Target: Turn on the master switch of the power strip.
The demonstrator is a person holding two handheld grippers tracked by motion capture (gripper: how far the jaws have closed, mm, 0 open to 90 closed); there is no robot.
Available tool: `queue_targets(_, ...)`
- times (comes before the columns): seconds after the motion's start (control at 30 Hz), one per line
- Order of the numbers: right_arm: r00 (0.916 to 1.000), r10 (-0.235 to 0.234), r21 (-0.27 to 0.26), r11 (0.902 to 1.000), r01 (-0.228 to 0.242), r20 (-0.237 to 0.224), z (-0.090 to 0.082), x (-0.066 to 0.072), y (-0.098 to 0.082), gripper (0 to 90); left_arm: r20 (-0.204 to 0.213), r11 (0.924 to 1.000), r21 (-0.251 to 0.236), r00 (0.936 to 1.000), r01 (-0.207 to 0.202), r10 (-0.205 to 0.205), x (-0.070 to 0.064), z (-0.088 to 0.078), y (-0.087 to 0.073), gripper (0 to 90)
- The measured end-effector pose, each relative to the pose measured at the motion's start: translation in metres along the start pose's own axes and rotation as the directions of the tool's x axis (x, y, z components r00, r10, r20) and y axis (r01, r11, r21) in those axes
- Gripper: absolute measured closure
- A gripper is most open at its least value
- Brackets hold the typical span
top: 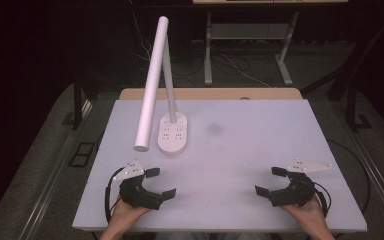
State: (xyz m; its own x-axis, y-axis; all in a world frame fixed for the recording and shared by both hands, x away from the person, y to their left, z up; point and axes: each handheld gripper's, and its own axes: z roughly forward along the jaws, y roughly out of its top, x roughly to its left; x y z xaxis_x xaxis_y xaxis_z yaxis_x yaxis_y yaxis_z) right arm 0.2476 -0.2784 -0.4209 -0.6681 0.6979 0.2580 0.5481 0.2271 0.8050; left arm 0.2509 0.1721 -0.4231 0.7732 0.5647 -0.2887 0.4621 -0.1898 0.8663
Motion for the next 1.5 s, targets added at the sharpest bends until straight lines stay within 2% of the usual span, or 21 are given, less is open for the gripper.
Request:
queue_targets(0.33,0.9999,0.01,0.022,0.9997,-0.01,-0.007,0.001,0.0,-0.001,0.3,-0.001,0.9997,0.016,0.9998,-0.02,0.02,-0.001,0.0,0.0,0.0)
queue_targets(0.67,0.9998,0.012,0.027,0.9996,-0.012,-0.014,0.0,0.0,-0.001,0.2,-0.004,0.9996,0.022,0.9998,-0.02,0.02,-0.001,-0.002,0.003,0.0)
queue_targets(0.83,0.9998,0.009,0.031,0.9995,-0.009,-0.015,0.0,0.0,-0.002,0.3,-0.005,0.9996,0.029,1.0,-0.007,0.007,0.0,-0.005,0.006,0.0)
queue_targets(1.2,0.9999,0.003,0.032,0.9995,-0.002,-0.016,-0.001,0.0,-0.002,0.3,0.016,0.9981,0.061,0.9998,-0.01,0.009,0.001,-0.007,0.016,0.0)
queue_targets(1.5,0.9999,0.0,0.029,0.9996,0.0,-0.015,-0.002,0.0,-0.002,0.3,0.026,0.9951,0.098,0.9996,0.009,-0.012,0.007,-0.006,0.021,0.7)
